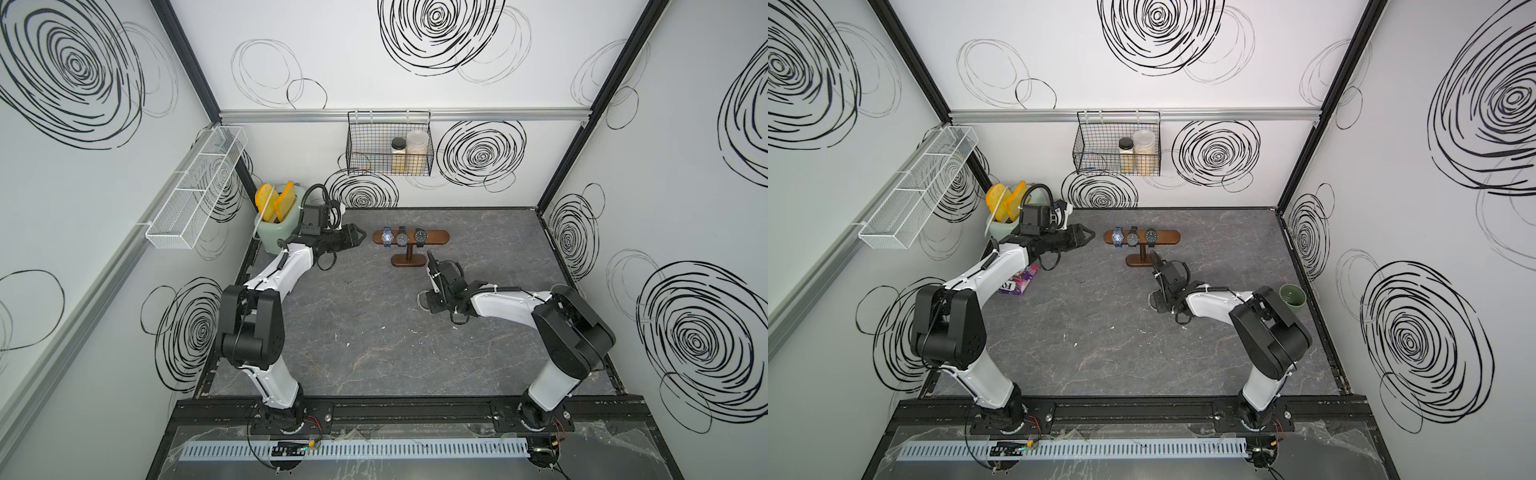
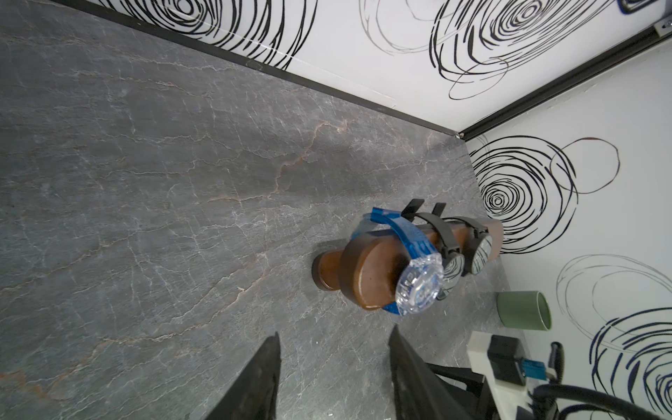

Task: Place watch on stand
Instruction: Pick up the watch at the center of the board.

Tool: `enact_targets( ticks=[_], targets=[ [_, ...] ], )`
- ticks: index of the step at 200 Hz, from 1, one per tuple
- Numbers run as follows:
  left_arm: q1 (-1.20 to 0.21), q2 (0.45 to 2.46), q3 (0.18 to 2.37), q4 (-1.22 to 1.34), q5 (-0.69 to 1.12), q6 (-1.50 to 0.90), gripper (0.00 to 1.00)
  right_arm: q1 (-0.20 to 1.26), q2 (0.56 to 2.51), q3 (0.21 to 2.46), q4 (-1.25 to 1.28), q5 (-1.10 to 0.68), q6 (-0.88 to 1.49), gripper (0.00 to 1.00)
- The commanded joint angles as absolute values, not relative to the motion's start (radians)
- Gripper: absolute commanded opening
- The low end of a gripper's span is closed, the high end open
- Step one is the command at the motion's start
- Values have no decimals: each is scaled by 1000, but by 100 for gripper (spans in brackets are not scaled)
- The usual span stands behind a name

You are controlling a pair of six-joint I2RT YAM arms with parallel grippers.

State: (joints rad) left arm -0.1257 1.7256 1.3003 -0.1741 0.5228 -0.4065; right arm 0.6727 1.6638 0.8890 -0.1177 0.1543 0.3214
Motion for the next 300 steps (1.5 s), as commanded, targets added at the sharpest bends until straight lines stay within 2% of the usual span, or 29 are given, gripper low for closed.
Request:
enact_targets(
  ticks=[1,43,102,148,249,300],
  targets=[
    [-180,1654,1318,-119,553,-367,51,677,1550,900,-137,246,319,16],
    [-302,1609,1345,-157,562,-285,50,659,1465,1041,-252,404,289,16],
    [-411,1621,1373,-205,573,-233,50,648,1497,1214,-265,395,277,16],
    [-458,1632,1384,-228,551,-215,50,651,1529,1236,-241,367,268,17],
    [-468,1657,1381,-233,469,-226,48,757,1591,1298,-192,347,280,16],
    [-452,1680,1388,-246,432,-241,41,810,1626,1339,-199,368,281,16]
  ],
)
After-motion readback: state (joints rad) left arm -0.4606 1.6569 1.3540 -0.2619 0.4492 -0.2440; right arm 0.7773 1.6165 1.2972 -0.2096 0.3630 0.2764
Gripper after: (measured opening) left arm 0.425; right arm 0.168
